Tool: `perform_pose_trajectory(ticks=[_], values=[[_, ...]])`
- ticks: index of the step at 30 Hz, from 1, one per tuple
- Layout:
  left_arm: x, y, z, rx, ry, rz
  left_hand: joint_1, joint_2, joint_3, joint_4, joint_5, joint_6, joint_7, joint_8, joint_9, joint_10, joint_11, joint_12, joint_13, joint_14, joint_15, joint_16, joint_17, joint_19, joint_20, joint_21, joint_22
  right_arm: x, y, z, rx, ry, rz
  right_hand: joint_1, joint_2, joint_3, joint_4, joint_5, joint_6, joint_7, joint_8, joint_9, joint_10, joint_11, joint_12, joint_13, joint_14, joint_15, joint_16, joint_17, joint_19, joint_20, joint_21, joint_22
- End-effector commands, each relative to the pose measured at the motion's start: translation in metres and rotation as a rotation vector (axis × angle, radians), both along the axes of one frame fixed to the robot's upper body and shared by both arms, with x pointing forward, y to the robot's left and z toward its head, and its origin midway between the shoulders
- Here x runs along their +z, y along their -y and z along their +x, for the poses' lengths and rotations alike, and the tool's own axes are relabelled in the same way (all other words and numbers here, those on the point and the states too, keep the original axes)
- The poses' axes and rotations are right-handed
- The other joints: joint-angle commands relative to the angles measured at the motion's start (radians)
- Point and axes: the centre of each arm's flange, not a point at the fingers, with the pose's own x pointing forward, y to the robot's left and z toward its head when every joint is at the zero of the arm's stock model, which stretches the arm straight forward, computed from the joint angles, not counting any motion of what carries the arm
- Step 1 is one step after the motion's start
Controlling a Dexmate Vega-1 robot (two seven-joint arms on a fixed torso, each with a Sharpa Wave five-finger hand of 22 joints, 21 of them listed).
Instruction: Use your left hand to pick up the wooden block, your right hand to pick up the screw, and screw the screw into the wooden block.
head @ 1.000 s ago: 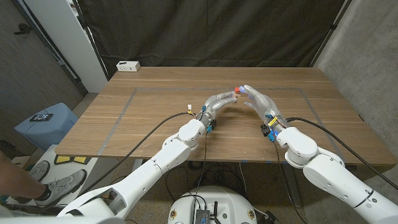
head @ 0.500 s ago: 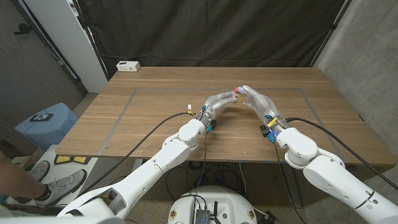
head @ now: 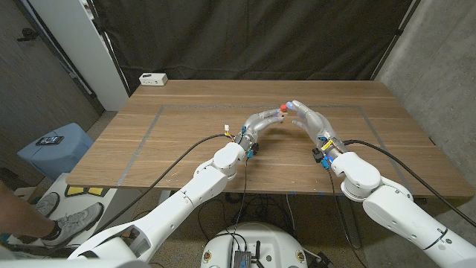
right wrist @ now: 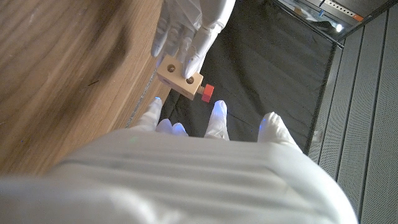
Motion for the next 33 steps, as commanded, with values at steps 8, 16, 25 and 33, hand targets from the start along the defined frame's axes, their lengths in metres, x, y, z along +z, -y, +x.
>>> perform_pose_trajectory(ticks=[8,16,25,33], values=[[-0.0007,-0.0008,-0.0031,0.000,0.002,-0.002,-0.001,0.007,0.001,0.005,0.008,0.015,0.008,0.007,0.002,0.005,-0.001,0.009,0.006,0.006,-0.055,0.007,0.003,0.003,0.004,0.005,0.004,0.0033,0.0095,0.0075,-0.022,0.011,0.005,-0.001,0.008,0.002,-0.009,0.004,-0.025,-0.003,-0.010,0.004,0.003,-0.005,0.006,0.003,0.000,0.004,0.006,0.003,0.006,0.003,0.003,0.002],[-0.0007,-0.0017,-0.0047,0.000,0.005,-0.001,-0.001,0.007,0.000,0.005,0.009,0.016,0.008,0.007,0.002,0.004,0.000,0.009,0.005,0.006,-0.056,0.007,0.003,0.003,0.004,0.004,0.004,0.0007,0.0122,0.0103,-0.029,-0.004,0.004,-0.002,0.005,0.001,-0.009,0.004,-0.041,-0.007,-0.014,0.004,-0.002,-0.007,0.004,0.003,-0.005,0.004,0.005,0.003,0.005,0.004,0.002,0.002],[-0.0019,-0.0024,-0.0068,-0.001,0.006,-0.002,-0.001,0.007,0.000,0.005,0.008,0.017,0.008,0.007,0.002,0.005,-0.001,0.009,0.006,0.006,-0.056,0.006,0.003,0.003,0.004,0.004,0.004,-0.0034,0.0125,0.0125,-0.026,-0.015,-0.005,-0.004,0.003,0.000,-0.009,0.003,-0.050,-0.013,-0.016,0.004,-0.008,-0.008,0.002,0.003,-0.009,0.005,0.003,0.003,0.003,0.004,0.001,0.002],[-0.0014,-0.0037,-0.0086,0.001,0.011,-0.003,0.000,0.006,0.000,0.004,0.009,0.017,0.007,0.008,0.002,0.004,0.000,0.009,0.006,0.006,-0.055,0.006,0.003,0.003,0.005,0.004,0.004,-0.0058,0.0106,0.0123,-0.022,-0.020,-0.004,-0.007,0.000,-0.002,-0.009,0.002,-0.055,-0.014,-0.015,0.004,-0.010,-0.009,0.002,0.003,-0.011,0.005,0.003,0.004,0.000,0.005,0.000,0.003]])
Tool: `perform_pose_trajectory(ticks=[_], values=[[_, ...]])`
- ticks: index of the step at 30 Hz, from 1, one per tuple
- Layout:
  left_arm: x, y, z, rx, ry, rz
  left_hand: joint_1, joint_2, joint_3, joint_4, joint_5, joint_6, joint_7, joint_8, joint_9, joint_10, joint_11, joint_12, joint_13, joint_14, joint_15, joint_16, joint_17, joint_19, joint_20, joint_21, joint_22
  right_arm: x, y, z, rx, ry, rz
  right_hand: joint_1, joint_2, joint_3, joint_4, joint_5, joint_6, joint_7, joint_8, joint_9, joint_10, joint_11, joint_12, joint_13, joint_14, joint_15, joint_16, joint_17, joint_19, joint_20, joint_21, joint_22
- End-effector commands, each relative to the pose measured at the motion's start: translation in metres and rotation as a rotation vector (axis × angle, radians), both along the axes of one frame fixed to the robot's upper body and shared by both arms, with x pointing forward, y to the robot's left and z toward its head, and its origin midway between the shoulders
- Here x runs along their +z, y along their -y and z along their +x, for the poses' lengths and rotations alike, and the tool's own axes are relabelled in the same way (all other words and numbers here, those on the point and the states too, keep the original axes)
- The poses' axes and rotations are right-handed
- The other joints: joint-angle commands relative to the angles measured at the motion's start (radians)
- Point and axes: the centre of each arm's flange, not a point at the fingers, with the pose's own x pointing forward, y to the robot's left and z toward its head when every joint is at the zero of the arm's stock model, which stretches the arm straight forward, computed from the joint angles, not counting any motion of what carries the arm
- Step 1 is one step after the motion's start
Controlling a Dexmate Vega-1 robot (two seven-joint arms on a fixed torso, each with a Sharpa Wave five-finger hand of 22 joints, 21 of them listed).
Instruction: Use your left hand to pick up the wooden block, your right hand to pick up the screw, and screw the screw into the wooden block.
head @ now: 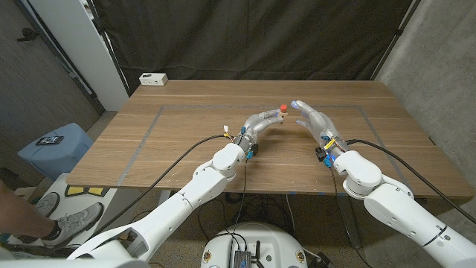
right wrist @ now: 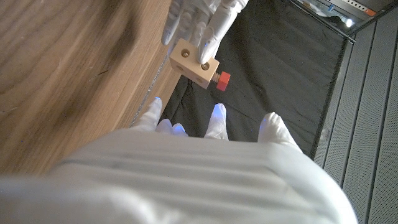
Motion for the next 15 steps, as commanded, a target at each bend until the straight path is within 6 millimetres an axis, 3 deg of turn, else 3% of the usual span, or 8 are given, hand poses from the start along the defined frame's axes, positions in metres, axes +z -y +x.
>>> perform_pose_trajectory(ticks=[1,15], values=[[0.0004,-0.0018,-0.0029,0.002,0.007,0.000,-0.002,0.009,0.002,0.006,0.006,0.013,0.005,0.008,0.001,0.007,-0.002,0.006,0.005,0.006,-0.056,0.007,0.003,0.003,0.005,0.004,0.004,-0.0050,-0.0019,0.0014,0.005,-0.013,-0.005,-0.008,0.000,-0.002,-0.001,0.002,-0.005,0.000,0.000,0.004,-0.004,-0.005,0.002,0.003,-0.011,0.005,0.003,0.004,0.000,0.005,-0.001,0.003],[0.0003,-0.0026,-0.0029,0.000,0.006,-0.001,-0.002,0.009,0.001,0.006,0.006,0.014,0.006,0.008,0.001,0.007,0.000,0.006,0.006,0.006,-0.057,0.007,0.003,0.003,0.005,0.004,0.004,-0.0080,-0.0078,0.0009,0.017,-0.018,-0.004,-0.011,-0.001,-0.004,0.000,0.002,-0.004,-0.001,0.003,0.004,-0.005,-0.007,0.002,0.003,-0.011,0.004,0.004,0.004,-0.001,0.004,-0.001,0.003]])
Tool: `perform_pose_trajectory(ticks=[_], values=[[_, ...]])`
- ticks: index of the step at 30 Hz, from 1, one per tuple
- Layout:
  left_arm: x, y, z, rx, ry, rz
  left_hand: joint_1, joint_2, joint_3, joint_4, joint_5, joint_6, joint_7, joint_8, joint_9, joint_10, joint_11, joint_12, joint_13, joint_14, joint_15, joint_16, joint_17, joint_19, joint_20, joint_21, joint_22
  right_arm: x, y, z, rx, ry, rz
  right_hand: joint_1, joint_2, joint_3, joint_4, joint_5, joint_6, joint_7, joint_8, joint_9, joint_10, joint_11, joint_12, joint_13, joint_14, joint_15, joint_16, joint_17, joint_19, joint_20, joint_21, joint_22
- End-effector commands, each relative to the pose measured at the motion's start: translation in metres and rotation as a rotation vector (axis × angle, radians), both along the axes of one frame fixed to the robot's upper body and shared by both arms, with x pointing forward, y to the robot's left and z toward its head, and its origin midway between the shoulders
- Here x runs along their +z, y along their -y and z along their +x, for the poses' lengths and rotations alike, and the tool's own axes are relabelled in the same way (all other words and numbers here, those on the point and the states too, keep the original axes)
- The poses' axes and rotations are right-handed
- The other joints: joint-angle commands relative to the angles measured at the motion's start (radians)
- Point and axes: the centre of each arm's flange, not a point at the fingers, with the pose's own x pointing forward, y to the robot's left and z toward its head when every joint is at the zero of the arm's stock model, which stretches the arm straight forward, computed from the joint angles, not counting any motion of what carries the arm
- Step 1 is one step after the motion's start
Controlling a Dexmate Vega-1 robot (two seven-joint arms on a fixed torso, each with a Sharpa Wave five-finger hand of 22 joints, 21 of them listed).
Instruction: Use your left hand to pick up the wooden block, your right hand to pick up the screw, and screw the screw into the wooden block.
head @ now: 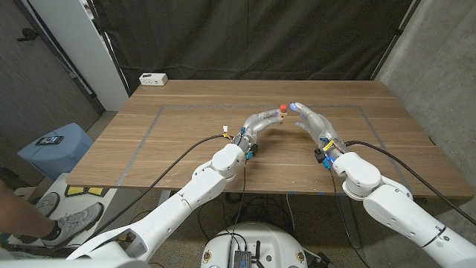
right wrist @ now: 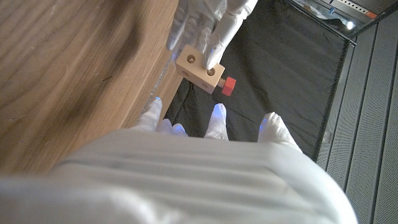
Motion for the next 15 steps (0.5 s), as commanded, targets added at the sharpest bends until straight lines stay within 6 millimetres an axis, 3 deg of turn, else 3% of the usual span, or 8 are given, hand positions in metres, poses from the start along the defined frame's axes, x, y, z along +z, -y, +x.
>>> perform_pose_trajectory(ticks=[1,15], values=[[-0.0001,-0.0011,-0.0003,-0.001,0.000,-0.002,0.001,0.007,0.001,0.006,0.008,0.014,0.006,0.007,0.002,0.005,0.001,0.009,0.001,0.006,-0.057,0.007,0.003,0.002,0.005,0.004,0.004,-0.0028,-0.0048,0.0000,0.009,-0.006,0.001,-0.011,-0.001,-0.004,0.000,0.002,-0.005,-0.001,0.003,0.003,-0.005,-0.007,0.002,0.003,-0.011,0.004,0.004,0.004,-0.001,0.004,-0.001,0.003],[-0.0008,-0.0015,0.0001,0.002,-0.002,-0.002,0.000,0.007,0.001,0.007,0.008,0.014,0.004,0.006,0.002,0.006,0.002,0.009,0.001,0.007,-0.056,0.007,0.003,0.003,0.005,0.004,0.004,-0.0041,-0.0073,0.0007,0.012,-0.009,0.002,-0.013,0.000,-0.004,0.000,0.002,-0.003,-0.001,0.005,0.003,-0.004,-0.006,0.003,0.003,-0.011,0.004,0.005,0.004,0.001,0.003,0.000,0.003]])
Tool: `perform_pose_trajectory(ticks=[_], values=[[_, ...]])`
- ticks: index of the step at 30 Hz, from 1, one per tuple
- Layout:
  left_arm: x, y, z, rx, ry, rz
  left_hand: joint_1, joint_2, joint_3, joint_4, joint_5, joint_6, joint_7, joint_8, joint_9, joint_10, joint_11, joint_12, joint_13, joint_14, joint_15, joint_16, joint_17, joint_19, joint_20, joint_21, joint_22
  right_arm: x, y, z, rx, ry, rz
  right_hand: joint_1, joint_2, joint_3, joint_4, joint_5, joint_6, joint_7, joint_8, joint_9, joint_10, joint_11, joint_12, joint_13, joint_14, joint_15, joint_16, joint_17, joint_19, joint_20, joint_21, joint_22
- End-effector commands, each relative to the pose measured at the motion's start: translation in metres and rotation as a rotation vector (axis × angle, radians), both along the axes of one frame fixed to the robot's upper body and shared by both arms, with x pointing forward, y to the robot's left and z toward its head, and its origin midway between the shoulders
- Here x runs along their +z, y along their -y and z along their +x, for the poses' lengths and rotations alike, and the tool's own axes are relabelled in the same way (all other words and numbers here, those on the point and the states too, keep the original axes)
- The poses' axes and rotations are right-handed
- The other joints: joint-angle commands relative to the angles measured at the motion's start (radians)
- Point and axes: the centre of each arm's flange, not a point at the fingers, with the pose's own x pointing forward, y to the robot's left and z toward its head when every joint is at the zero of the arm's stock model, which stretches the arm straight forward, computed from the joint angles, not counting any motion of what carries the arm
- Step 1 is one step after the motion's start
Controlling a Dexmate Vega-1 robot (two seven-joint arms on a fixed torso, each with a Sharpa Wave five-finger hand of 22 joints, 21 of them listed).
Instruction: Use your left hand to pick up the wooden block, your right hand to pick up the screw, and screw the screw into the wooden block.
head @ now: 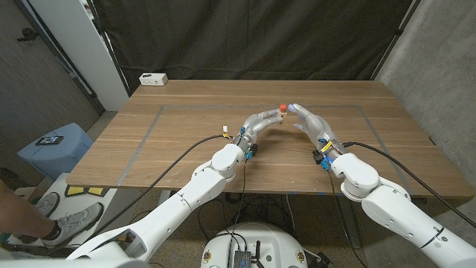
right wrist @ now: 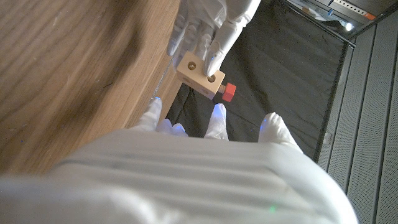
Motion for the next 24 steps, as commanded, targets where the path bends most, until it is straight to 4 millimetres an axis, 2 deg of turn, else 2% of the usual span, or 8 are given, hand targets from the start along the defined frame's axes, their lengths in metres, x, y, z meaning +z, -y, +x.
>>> perform_pose_trajectory(ticks=[1,24], values=[[-0.0007,-0.0009,0.0003,0.002,-0.002,-0.001,0.005,0.012,0.002,0.008,0.008,0.015,0.003,0.008,0.001,0.006,0.002,0.009,0.001,0.007,-0.056,0.007,0.003,0.003,0.004,0.004,0.004,-0.0014,-0.0023,0.0004,0.002,-0.003,0.001,-0.004,0.000,-0.004,0.000,0.002,-0.003,0.000,0.006,0.003,-0.004,-0.006,0.003,0.003,-0.011,0.004,0.005,0.004,0.001,0.003,0.000,0.003],[-0.0019,-0.0005,0.0003,0.010,-0.004,-0.003,0.004,0.011,0.002,0.008,0.008,0.018,0.006,0.009,0.001,0.007,0.000,0.009,0.001,0.007,-0.057,0.006,0.003,0.004,0.005,0.005,0.004,-0.0025,-0.0050,-0.0038,0.003,0.003,0.001,-0.004,0.005,-0.002,0.000,0.003,0.003,0.003,0.009,0.003,0.000,-0.007,0.005,0.003,-0.007,0.003,0.007,0.004,0.005,0.002,0.001,0.003]])
